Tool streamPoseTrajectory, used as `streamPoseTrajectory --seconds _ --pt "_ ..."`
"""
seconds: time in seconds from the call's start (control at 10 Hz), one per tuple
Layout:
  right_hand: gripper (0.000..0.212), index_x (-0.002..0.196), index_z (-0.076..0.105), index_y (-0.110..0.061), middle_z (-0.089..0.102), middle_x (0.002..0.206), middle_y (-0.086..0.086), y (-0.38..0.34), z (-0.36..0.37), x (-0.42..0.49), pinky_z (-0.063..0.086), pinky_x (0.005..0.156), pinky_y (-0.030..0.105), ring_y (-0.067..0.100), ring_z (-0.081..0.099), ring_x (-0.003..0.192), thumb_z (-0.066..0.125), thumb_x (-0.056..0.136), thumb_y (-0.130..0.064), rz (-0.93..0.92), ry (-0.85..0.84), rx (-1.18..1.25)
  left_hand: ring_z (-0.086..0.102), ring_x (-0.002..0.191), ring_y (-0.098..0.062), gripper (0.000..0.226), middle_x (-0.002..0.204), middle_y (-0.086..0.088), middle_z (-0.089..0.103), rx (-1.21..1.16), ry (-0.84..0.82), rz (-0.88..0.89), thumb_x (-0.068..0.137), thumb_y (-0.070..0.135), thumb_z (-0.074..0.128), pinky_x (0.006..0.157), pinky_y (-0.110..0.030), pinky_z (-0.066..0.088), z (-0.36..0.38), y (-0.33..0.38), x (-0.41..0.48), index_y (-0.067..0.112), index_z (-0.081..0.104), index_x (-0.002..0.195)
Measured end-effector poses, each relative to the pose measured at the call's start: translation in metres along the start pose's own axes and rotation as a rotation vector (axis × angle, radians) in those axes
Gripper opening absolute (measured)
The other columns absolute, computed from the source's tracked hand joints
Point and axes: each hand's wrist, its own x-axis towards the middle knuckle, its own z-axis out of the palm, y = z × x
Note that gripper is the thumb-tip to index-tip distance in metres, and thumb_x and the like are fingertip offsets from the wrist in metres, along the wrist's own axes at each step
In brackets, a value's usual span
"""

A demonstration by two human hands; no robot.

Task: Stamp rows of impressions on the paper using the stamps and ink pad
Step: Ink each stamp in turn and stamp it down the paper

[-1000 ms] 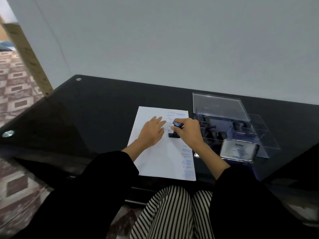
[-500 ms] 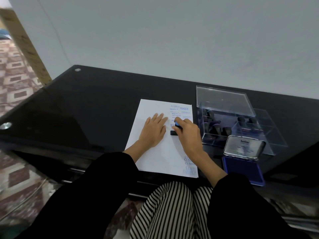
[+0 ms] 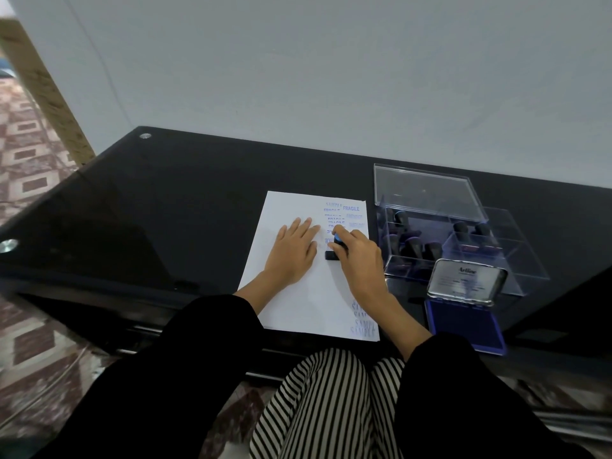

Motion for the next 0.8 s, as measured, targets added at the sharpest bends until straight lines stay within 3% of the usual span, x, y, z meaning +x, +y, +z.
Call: streamPoseTrajectory --seconds 0.1,0.5,0.7,0.8 --pt "0.018 0.107 0.058 -0.006 0.06 0.089 0.012 0.0 0.0 0.001 0.048 0.068 0.032 0.018 0.048 0.073 0.053 0.094 -0.017 0.012 -0.014 -0.002 0.009 0.147 -0.019 0.046 0.158 -0.002 0.016 0.0 0.004 0.003 0.102 0.025 0.025 0.119 -0.034 0.005 0.0 0.0 0.0 0.017 0.024 0.147" --pt "0.023 0.112 0.058 -0.008 0.062 0.092 0.01 0.001 -0.006 0.008 0.035 0.064 0.021 0.014 0.045 0.072 0.052 0.095 -0.021 0.019 -0.053 -0.034 0.008 0.147 -0.02 0.046 0.158 -0.002 0.016 0.006 -0.008 0.007 0.102 0.024 0.026 0.119 -0.035 0.006 -0.001 0.001 0.001 0.016 0.024 0.147" --pt "0.014 0.093 0.06 -0.007 0.056 0.074 0.003 0.0 -0.015 0.021 0.039 0.061 0.026 0.017 0.048 0.066 0.057 0.092 -0.021 0.125 -0.09 0.083 0.014 0.146 -0.022 0.046 0.156 -0.004 0.02 0.017 -0.059 0.003 0.101 0.022 0.031 0.117 -0.035 0.012 -0.012 0.003 0.004 0.014 0.028 0.146" --pt "0.017 0.087 0.061 0.0 0.063 0.073 0.014 0.003 -0.023 0.022 0.049 0.062 0.033 0.024 0.055 0.062 0.06 0.09 -0.017 0.176 0.004 0.227 0.023 0.143 -0.021 0.045 0.153 -0.007 0.028 -0.026 -0.067 0.001 0.099 0.018 0.036 0.116 -0.032 0.017 -0.021 0.004 0.008 0.011 0.034 0.143"
